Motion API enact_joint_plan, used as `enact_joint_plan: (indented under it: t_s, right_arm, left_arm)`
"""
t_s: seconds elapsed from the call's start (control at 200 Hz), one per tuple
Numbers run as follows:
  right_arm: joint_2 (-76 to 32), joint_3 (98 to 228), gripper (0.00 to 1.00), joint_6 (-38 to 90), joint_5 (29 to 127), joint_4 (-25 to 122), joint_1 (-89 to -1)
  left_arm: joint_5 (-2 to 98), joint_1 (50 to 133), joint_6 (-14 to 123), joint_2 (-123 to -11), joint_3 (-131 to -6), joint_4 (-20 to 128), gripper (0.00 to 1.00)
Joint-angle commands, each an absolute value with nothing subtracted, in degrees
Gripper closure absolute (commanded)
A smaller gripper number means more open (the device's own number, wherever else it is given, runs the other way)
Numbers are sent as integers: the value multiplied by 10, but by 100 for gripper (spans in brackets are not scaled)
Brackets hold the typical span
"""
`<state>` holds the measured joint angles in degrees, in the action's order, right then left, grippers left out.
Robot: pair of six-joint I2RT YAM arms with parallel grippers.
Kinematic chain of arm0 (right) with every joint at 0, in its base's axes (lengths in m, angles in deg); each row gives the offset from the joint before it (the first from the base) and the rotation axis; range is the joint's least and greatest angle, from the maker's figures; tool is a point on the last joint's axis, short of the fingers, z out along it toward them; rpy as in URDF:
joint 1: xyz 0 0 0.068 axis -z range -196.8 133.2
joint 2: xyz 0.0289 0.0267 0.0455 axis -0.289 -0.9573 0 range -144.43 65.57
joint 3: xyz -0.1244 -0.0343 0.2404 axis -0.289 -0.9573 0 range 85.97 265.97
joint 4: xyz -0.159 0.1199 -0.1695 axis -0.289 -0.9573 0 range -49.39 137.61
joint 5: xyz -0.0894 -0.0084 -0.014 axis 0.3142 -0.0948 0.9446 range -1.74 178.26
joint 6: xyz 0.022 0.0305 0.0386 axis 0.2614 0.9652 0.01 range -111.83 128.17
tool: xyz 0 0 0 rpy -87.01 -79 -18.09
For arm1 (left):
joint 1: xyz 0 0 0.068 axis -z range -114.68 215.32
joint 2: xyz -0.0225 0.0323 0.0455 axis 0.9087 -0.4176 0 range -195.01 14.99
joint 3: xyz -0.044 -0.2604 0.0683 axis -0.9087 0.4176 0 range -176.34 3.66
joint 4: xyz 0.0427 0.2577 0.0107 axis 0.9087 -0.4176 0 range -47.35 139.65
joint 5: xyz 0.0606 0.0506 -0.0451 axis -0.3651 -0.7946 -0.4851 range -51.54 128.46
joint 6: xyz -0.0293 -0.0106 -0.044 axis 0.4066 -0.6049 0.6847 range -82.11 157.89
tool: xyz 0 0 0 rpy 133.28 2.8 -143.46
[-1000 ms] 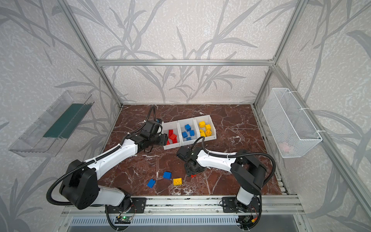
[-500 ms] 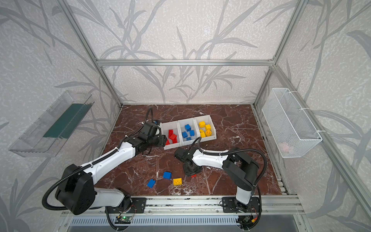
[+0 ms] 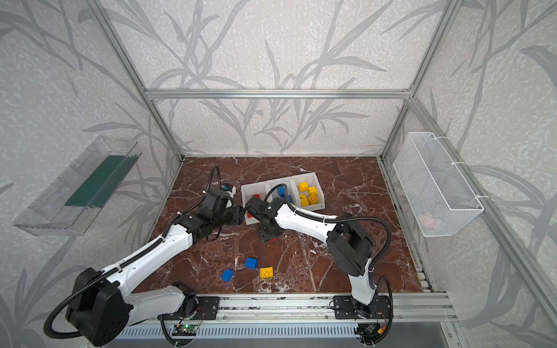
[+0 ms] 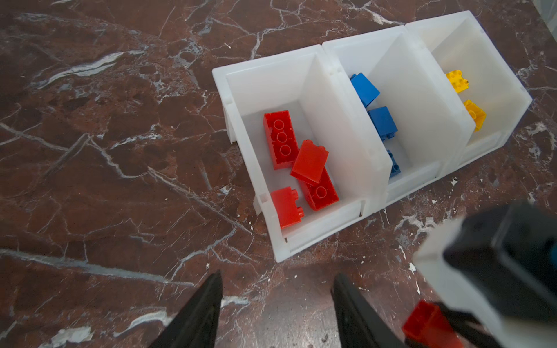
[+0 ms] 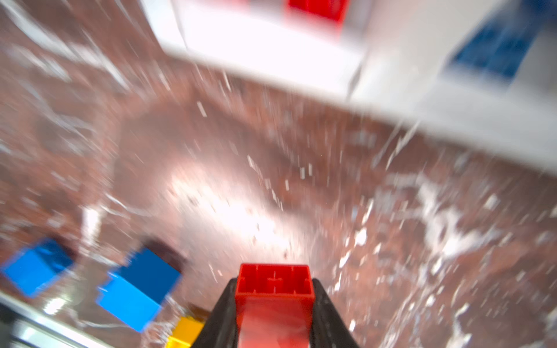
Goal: Sort the legos into containers by color
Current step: 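Carry the red brick with the right gripper into the red compartment and release, then grasp a blue brick near the table edge with the left gripper while the right withdraws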
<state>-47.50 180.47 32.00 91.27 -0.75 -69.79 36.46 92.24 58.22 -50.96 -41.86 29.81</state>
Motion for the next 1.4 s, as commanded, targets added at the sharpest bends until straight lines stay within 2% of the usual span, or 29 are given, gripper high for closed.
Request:
enact_joint_plan:
  t_s: [0.0, 0.295, 0.5, 0.685, 1.175, 1.275, 1.395]
  right_arm:
    - [-524, 1902, 70, 248, 919, -44, -663]
    - [-734, 2262, 70, 205, 929, -157, -609]
    - [-827, 2421, 50, 205, 907, -216, -594]
    - [-795, 2372, 45, 207, 907, -189, -594]
    - [-717, 2327, 44, 214, 902, -194, -593]
    - [-673, 2273, 44, 221, 906, -183, -593]
    - [-588, 2145, 44, 229, 908, -122, -593]
  left_arm:
    - [343, 919, 605, -468, -393, 279, 39]
    - [344, 920, 639, -385, -336, 272, 38]
    - [345, 920, 640, -374, -331, 266, 38]
    - [352, 920, 640, -382, -331, 268, 39]
    - [391, 920, 623, -384, -331, 255, 38]
    - [412, 926, 625, -384, -324, 247, 38]
    - [405, 961, 632, -385, -315, 231, 37]
